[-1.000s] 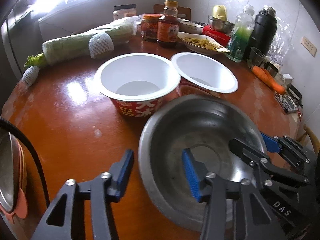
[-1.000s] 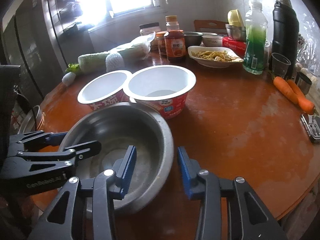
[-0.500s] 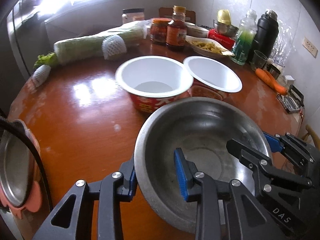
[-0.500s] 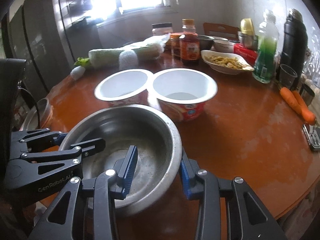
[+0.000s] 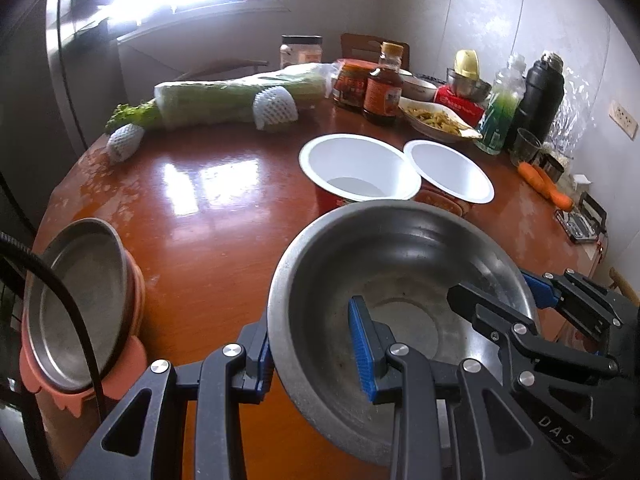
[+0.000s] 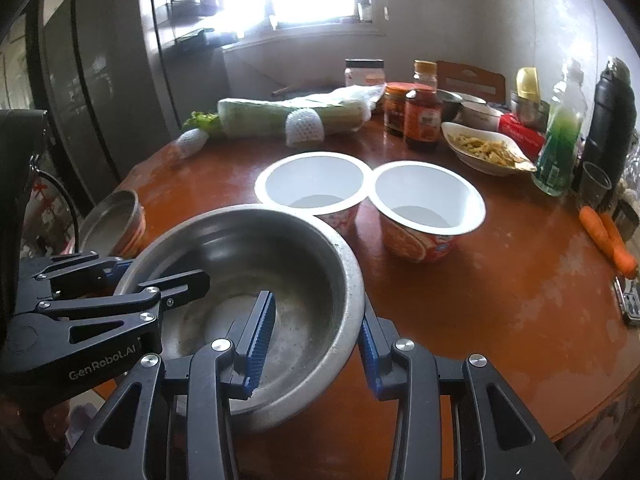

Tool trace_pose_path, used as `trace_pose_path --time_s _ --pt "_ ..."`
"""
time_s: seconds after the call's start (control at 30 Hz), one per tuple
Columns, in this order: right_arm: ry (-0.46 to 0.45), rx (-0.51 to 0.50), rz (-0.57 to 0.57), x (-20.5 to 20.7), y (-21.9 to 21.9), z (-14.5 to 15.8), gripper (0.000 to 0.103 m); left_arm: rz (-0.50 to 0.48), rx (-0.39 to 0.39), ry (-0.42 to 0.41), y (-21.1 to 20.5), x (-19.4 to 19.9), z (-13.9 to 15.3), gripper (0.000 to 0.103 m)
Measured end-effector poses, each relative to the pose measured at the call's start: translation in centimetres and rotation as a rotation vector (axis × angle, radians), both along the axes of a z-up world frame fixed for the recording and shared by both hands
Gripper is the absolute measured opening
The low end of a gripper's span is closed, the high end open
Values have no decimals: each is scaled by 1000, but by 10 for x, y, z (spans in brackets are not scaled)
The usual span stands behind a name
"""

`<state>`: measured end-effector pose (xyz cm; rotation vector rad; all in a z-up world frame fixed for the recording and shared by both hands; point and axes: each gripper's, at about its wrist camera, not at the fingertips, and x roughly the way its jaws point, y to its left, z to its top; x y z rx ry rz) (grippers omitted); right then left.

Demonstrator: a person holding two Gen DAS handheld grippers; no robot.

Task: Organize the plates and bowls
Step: 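Lift the steel bowl with both grippers, set it down, open both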

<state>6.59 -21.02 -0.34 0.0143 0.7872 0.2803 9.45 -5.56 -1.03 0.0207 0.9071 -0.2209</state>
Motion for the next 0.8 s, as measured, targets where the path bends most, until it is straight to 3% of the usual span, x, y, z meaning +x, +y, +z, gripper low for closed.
trace_pose_path --time_s 0.3,0.8 --pt "4 3 45 -6 18 4 41 27 -1 -2 17 -10 2 34" --pt "50 12 47 1 17 -17 41 26 6 34 14 0 -27 34"
